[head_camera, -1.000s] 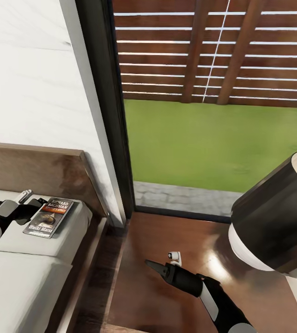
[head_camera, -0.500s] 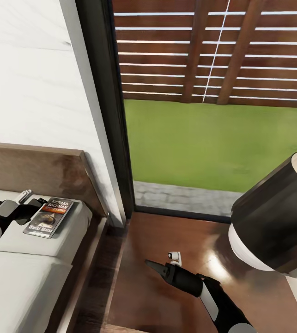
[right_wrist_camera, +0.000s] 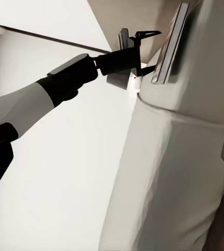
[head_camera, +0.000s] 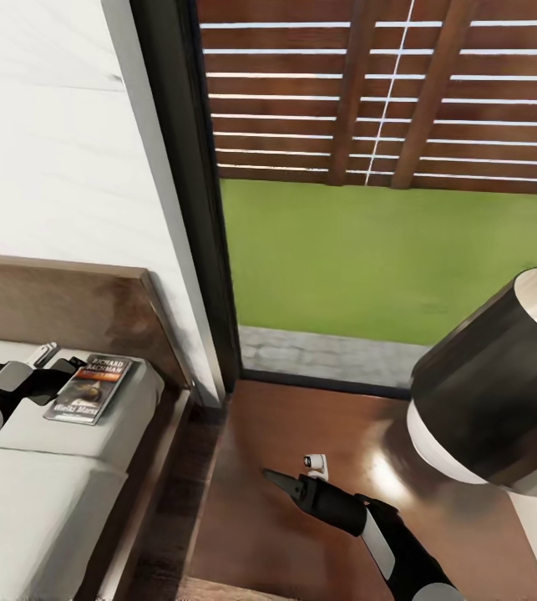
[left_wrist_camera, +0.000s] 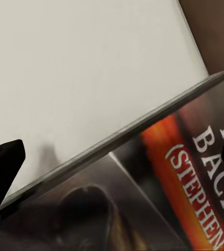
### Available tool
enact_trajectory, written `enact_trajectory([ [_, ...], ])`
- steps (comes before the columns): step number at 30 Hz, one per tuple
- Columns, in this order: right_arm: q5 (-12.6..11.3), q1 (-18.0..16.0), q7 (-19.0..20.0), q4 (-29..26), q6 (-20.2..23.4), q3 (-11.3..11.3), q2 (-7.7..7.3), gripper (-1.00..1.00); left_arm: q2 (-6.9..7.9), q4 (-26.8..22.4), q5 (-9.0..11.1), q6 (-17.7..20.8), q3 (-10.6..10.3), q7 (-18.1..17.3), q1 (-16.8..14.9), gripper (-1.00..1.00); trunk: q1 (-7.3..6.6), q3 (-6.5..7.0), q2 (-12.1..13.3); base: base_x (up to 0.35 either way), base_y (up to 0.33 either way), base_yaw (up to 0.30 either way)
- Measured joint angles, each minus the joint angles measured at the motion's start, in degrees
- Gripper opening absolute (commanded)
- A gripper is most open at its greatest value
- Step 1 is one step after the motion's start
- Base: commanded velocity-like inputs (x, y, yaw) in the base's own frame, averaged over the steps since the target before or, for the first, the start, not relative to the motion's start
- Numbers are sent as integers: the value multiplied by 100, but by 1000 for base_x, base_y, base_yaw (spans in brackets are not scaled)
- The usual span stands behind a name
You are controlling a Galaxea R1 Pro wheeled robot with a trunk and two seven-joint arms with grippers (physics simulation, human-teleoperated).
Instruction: In the bedroom, move the book from the bed onto either nightstand, and place the two sandals side by side next to the bed.
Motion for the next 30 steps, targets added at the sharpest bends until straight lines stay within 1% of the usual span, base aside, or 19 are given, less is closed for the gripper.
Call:
enact_trajectory([
  [9,0,0,0,1,0,0,0,100,0,3,5,1,5,2,0,100,-1,0,0,-37,-62,0],
  [30,1,0,0,1,0,0,0,100,15,1,43,20,37,0,1,100,-1,0,0,-2,-4,0],
])
